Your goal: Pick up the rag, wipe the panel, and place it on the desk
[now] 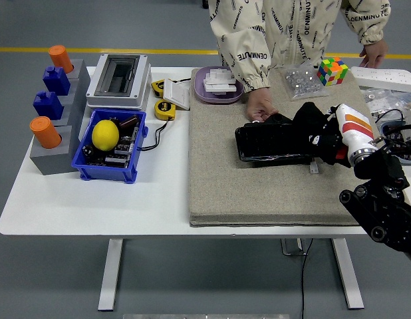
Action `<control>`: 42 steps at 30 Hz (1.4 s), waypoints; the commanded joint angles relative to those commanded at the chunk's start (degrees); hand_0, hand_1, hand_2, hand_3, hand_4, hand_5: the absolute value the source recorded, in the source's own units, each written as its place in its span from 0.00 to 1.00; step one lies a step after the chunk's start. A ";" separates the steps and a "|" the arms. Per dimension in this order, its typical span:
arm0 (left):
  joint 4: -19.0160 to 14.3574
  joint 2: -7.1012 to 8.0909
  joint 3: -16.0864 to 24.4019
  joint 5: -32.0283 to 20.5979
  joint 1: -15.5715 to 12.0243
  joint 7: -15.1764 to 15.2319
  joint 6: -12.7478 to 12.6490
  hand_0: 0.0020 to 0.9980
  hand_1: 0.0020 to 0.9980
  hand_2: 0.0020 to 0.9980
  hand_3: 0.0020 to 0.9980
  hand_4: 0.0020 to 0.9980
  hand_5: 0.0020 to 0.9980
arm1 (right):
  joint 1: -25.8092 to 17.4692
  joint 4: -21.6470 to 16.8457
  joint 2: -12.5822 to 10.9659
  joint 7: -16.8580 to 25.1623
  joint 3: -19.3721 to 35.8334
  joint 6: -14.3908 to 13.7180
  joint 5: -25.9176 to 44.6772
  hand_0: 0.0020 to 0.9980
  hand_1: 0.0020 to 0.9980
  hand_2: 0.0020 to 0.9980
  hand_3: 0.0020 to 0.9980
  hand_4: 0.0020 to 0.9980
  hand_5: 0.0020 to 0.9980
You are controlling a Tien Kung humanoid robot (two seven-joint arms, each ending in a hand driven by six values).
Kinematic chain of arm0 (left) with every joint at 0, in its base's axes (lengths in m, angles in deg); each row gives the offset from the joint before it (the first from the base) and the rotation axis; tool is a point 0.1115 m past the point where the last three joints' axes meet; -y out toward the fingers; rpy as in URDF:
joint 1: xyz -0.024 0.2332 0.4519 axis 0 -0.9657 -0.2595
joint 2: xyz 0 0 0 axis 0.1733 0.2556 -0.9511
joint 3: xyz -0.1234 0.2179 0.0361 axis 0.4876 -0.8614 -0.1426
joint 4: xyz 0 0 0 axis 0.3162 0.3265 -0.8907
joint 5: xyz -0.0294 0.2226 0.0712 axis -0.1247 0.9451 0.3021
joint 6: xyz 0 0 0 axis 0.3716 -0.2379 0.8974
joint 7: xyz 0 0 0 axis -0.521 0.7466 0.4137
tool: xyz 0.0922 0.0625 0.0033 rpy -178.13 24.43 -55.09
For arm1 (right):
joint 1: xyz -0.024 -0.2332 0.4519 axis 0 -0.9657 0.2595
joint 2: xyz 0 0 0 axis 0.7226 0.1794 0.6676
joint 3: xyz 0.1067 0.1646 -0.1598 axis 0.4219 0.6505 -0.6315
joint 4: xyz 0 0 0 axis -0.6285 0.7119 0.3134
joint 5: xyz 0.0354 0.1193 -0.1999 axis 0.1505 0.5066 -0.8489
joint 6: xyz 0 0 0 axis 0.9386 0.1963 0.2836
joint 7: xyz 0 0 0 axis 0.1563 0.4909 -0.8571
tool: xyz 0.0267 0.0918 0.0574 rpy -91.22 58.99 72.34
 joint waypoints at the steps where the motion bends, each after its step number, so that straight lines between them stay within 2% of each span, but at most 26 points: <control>1: 0.01 0.02 -0.06 -0.01 -0.01 0.00 0.00 0.61 0.64 0.64 0.56 0.63 0.45 | 0.22 0.03 0.49 0.00 -0.23 0.00 -0.01 0.24 0.29 0.36 0.36 0.91 0.04; 10: 0.02 0.19 -0.48 -0.10 -0.15 -0.01 -0.01 0.61 0.64 0.64 0.56 0.63 0.44 | 1.13 0.52 4.13 -0.02 -1.99 -0.11 0.47 0.24 0.29 0.36 0.36 0.91 0.04; 17: -0.02 0.31 -1.11 -0.31 -0.03 -0.01 0.00 0.61 0.64 0.64 0.56 0.63 0.44 | 2.13 0.63 7.61 -0.06 -6.73 -0.18 1.35 0.24 0.29 0.36 0.36 0.91 0.04; 31: 0.03 0.40 -1.21 -0.24 0.20 -0.01 0.02 0.60 0.64 0.64 0.56 0.63 0.45 | 5.21 -0.61 7.63 -0.08 -19.05 -0.05 2.93 0.24 0.29 0.36 0.36 0.91 0.05; 36: 0.03 0.30 -1.04 -0.19 0.29 -0.01 0.03 0.60 0.64 0.64 0.56 0.63 0.45 | 5.10 -0.47 7.63 -0.05 -20.02 -0.01 3.10 0.24 0.29 0.36 0.36 0.91 0.05; 42: 0.14 0.24 -0.62 -0.03 0.14 -0.04 0.00 0.60 0.64 0.64 0.56 0.63 0.44 | 5.20 -0.10 7.63 -0.08 -17.91 -0.06 2.83 0.24 0.29 0.36 0.36 0.91 0.05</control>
